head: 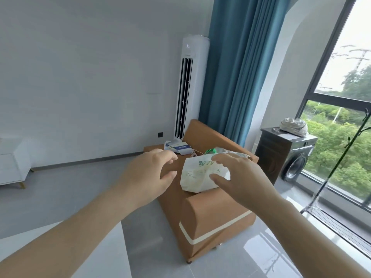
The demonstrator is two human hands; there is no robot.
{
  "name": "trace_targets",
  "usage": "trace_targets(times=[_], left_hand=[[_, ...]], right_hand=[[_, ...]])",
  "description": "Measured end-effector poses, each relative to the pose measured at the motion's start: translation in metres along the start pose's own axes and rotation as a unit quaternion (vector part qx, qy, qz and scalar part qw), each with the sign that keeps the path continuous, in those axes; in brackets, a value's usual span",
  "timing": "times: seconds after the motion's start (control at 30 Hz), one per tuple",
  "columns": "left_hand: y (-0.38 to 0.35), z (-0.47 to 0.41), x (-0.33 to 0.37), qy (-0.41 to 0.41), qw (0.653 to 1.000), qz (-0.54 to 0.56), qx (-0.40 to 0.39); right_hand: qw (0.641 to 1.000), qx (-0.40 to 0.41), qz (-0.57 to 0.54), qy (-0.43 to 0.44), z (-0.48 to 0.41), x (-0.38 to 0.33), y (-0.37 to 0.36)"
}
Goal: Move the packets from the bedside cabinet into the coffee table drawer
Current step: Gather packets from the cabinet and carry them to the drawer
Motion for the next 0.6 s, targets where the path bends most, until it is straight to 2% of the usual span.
trace_targets(times=[0.33,0.6], left_hand=[[-0.026,-0.127,-0.055,-0.002,1.0,-0.015,-0.007],[-0.074,-0.22,-0.1,0.039,0.999,-0.031,0.006]], right_hand=[[1.0,-0.007,-0.014,-0.002,-0.127,0.039,-0.04],[0.999,-0.013,-0.01,0.048,-0.23,0.084,-0.095]])
Point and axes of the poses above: each hand's wrist, its own z-axis away from the middle knuckle, its own y-axis out of the back of the hand, x = y × z, the point moved 10 cm from there along -z, towards the middle knuckle, and after that the axes turned 11 degrees about z, right-handed, at the moved point
